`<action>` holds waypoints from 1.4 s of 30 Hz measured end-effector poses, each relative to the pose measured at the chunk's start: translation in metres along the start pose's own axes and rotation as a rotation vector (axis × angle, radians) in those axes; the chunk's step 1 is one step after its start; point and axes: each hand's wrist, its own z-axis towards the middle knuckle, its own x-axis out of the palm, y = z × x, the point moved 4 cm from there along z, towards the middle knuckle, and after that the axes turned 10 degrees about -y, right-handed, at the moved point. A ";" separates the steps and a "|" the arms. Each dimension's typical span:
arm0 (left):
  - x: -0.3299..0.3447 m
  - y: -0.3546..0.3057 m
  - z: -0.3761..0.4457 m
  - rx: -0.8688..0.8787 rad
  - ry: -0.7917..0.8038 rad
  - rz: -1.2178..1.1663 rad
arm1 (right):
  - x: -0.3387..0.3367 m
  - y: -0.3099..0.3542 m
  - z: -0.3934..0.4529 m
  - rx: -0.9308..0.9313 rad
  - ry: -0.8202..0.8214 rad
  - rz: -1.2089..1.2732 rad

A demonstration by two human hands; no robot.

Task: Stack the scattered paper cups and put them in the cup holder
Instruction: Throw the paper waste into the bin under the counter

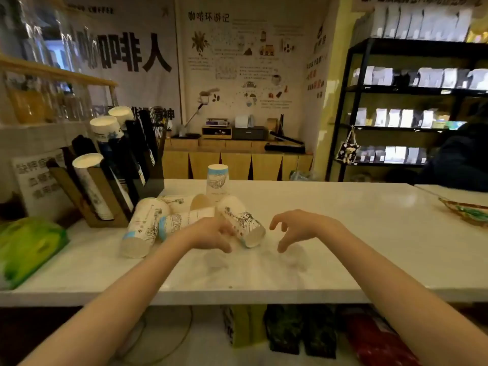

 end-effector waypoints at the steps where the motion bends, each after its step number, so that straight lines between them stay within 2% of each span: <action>1: 0.003 0.003 -0.002 0.000 -0.009 0.030 | 0.005 -0.002 -0.001 0.017 0.002 -0.022; 6: 0.021 0.016 -0.010 0.026 -0.109 0.142 | 0.030 -0.007 -0.003 0.012 -0.045 -0.054; 10: 0.017 0.022 -0.017 0.045 -0.262 0.016 | 0.033 0.006 -0.007 -0.062 -0.125 -0.064; 13: 0.011 0.021 -0.031 0.069 -0.294 -0.127 | 0.023 0.026 -0.016 -0.125 -0.189 0.078; 16: 0.007 0.024 -0.046 0.069 -0.255 -0.258 | 0.016 0.052 -0.027 -0.195 -0.175 0.220; 21: 0.003 0.033 -0.080 -0.005 -0.170 -0.500 | 0.021 0.088 -0.033 -0.233 -0.038 0.346; 26: 0.029 0.050 -0.119 -0.121 0.083 -0.489 | 0.052 0.106 -0.043 -0.278 0.160 0.587; 30: 0.081 0.069 -0.147 -0.245 0.137 -0.564 | 0.099 0.108 -0.059 -0.309 0.294 0.772; 35: 0.182 0.099 -0.186 -0.471 0.213 -0.745 | 0.204 0.092 -0.081 -0.196 0.468 0.897; 37: 0.227 0.118 -0.198 -0.556 0.146 -0.734 | 0.258 0.080 -0.087 -0.119 0.493 0.898; 42: 0.344 0.173 -0.219 -0.803 -0.039 -0.669 | 0.395 0.041 -0.087 0.065 0.385 0.863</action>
